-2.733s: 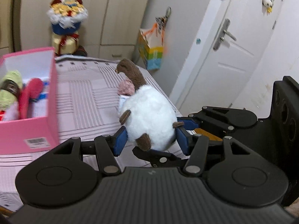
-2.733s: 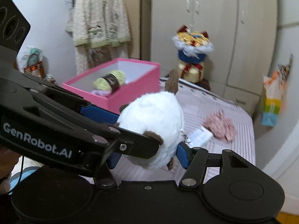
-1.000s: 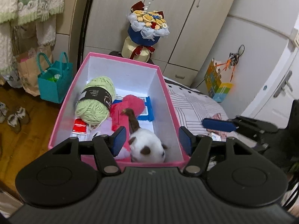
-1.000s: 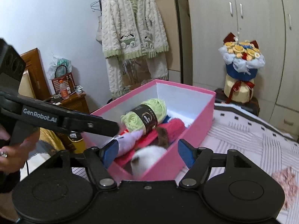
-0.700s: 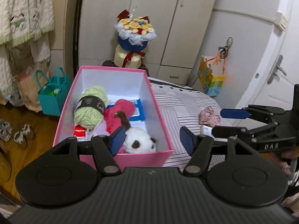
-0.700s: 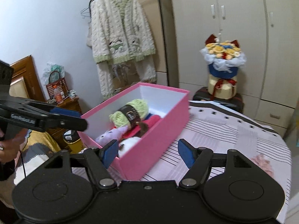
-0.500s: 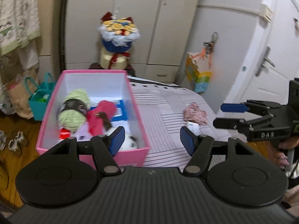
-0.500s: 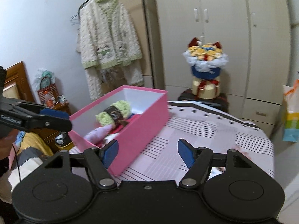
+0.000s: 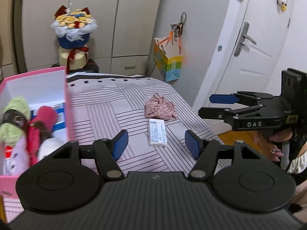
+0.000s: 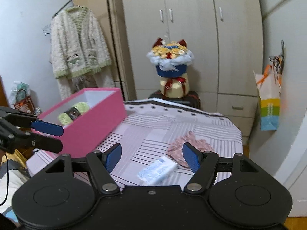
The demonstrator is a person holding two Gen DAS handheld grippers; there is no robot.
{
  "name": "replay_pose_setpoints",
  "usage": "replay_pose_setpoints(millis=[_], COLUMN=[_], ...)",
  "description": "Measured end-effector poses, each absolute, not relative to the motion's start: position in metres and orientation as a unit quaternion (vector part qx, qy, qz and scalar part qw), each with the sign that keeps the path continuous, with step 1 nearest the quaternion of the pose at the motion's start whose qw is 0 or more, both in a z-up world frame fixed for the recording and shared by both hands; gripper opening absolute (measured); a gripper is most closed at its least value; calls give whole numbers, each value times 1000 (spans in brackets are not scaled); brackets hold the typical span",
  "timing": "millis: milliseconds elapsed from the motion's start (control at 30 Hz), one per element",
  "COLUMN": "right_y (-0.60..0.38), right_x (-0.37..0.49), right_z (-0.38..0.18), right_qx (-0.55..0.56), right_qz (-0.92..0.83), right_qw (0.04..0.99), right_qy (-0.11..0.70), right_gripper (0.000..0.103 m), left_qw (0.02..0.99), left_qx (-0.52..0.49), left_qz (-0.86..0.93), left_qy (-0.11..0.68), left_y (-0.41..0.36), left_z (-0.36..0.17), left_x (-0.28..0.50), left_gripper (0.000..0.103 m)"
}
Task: Organize soft objects
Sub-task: 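Move both tools back toward the white packet and pink pouch, then grasp the white packet with the left tool while the right tool grasps the pink pouch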
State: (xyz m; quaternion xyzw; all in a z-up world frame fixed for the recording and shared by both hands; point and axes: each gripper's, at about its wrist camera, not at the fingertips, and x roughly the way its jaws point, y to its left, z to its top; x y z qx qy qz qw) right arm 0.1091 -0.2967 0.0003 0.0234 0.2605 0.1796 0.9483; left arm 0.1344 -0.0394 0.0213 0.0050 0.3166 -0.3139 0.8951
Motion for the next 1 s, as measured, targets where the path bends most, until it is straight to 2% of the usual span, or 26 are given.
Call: replay_pose_setpoints(millis=[333,400,433,700,1000], right_y=[-325,-329,-332,-338,-340], right_x=[156,169,176,228,260], right_z=[-41,-50,-55,-92,-115], right_qx=[51,69,80,114,114], right_qz=[158,159,158,153,160], right_qw=[943,937,935,917,908], right_qy=[290,302,307,350,370], right_gripper=[76,87,88,93,93], left_qw=[897,899,900,903,903], left_qx=[31,42,46,41,55], left_qz=[-302,-294,-296,-279,-248], left_qy=[321,321,317,325,347], left_y=[-93,-105,-110,-146,-165], left_z=[-32,-43,-47,-90,-104], left_x=[165,171,174,215,230], left_gripper=[64,64,64,64,63])
